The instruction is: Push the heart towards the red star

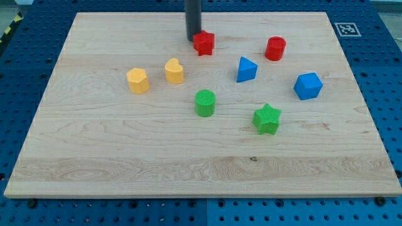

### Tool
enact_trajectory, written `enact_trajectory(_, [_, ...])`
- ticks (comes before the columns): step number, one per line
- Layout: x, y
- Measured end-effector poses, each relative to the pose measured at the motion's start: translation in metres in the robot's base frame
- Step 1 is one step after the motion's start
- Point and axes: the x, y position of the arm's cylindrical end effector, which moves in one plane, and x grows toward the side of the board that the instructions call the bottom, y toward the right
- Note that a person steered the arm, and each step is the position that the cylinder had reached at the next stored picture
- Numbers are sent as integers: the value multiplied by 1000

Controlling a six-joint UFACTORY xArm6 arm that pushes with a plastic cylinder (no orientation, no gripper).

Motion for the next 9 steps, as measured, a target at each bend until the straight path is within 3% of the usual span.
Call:
enact_trajectory(3, [2,-11])
enact_trajectory(4, [23,-55])
enact_trajectory(5, [42,-56])
enact_trajectory(7, [98,-19])
enact_trajectory(9, [118,32])
